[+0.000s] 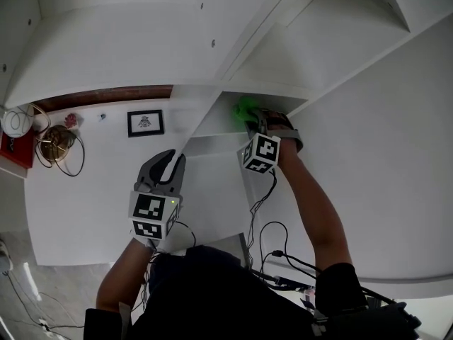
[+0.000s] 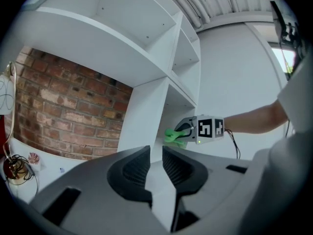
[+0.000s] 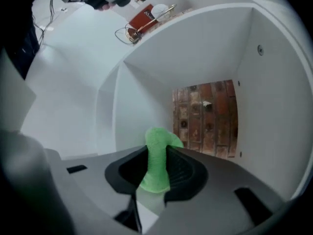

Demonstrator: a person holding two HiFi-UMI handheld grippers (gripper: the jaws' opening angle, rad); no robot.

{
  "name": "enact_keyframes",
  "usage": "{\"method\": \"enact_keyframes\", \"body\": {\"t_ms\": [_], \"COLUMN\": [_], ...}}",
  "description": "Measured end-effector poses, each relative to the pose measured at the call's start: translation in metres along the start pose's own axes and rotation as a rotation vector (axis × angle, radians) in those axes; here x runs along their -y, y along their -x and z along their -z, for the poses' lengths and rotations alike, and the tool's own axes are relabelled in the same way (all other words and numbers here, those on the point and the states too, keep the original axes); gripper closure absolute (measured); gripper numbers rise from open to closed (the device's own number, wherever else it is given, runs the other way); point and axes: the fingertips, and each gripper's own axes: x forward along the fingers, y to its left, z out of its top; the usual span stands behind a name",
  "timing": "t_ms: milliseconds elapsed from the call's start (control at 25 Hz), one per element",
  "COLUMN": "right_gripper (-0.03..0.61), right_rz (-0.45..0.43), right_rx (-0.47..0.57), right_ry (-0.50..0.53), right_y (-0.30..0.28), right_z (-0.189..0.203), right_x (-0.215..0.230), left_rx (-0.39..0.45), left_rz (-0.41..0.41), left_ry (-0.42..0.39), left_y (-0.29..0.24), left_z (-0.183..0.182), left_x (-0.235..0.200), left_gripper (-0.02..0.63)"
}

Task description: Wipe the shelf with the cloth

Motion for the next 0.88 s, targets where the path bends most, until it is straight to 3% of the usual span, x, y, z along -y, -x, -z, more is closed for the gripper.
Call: {"method": "enact_keyframes", "body": {"t_ms": [160, 480, 720, 880], "right_gripper": [0.485, 0.485, 0.484, 0.485], "right_rz": [0.02, 0.015, -0.055, -0.09], "right_rx": [-0.08, -0.215, -0.32, -0.349], "right_ry": [0.091, 0.111, 0.069, 0.061], "right_y": [-0.034, -0.08, -0.085, -0.073], "right_z": [0.003, 0.008, 0.025, 0.029], "right_x": [0.014, 0.027, 0.011, 0.003], "left_rx": [0.001, -0.001, 0.0, -0.003], "left_rz": [-0.065, -0.202, -0.245, -0.227], "left_ry": [0.015, 0.025, 0.034, 0.036], "left_y": [0.017, 0.056, 0.073, 0.068], "left_z": [0.004, 0.015, 0.021, 0.021], "left_x": [-0.012, -0.032, -0.038, -0.032], "left_gripper": [0.537, 0.537, 0.537, 0.537]}}
